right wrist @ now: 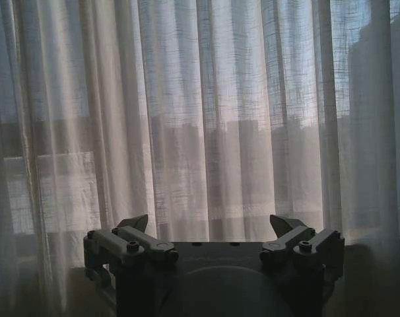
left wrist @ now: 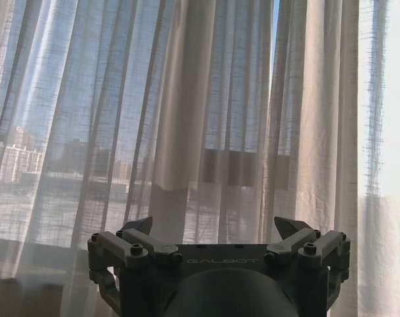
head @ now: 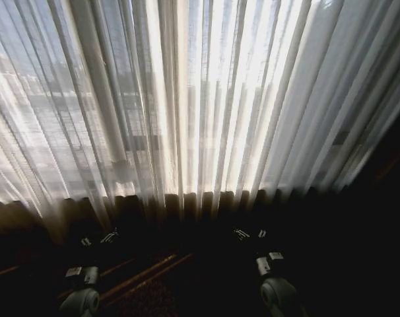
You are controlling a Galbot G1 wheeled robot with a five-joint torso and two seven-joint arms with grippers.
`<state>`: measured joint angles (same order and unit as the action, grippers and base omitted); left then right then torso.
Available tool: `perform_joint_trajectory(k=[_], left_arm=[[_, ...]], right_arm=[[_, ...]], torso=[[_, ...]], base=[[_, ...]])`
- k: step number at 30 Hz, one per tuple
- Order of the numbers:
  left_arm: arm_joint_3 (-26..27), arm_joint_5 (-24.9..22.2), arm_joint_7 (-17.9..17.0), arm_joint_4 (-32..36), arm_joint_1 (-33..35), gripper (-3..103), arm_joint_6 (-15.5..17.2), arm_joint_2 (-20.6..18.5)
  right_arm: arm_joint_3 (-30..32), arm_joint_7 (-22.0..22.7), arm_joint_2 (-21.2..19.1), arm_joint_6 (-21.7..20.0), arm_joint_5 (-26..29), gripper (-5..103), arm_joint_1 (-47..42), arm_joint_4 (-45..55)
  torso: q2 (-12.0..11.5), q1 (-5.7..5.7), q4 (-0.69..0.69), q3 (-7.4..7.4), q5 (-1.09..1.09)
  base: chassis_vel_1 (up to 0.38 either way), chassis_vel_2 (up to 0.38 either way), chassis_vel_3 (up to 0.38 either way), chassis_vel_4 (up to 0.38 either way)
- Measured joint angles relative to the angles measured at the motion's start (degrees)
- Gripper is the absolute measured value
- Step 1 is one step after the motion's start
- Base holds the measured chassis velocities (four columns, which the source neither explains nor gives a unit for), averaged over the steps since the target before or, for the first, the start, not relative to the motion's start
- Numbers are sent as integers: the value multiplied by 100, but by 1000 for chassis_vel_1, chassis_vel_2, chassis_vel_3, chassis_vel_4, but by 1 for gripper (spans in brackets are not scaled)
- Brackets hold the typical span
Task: Open the curtains by pulling them apart, changing their state from closed to fully open.
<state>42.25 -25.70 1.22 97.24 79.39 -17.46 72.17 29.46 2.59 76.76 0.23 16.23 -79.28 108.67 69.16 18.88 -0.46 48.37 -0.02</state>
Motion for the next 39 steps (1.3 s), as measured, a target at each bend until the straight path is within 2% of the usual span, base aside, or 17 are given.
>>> perform_joint_trajectory(k=[13, 22, 39], left_arm=[[0, 0, 0, 0, 0, 100, 0, 0], [0, 0, 0, 0, 0, 100, 0, 0], [0, 0, 0, 0, 0, 100, 0, 0]], right_arm=[[45, -222, -79, 58, -9, 100, -66, 84], [29, -288, -50, 55, -57, 100, -112, 104], [22, -404, 27, 125, -105, 100, -147, 65]], torso=[[0, 0, 0, 0, 0], [1, -1, 0, -1, 0], [2, -3, 1, -2, -1]], base=[[0, 0, 0, 0], [-104, 116, 120, -102], [-283, 340, 301, -342]])
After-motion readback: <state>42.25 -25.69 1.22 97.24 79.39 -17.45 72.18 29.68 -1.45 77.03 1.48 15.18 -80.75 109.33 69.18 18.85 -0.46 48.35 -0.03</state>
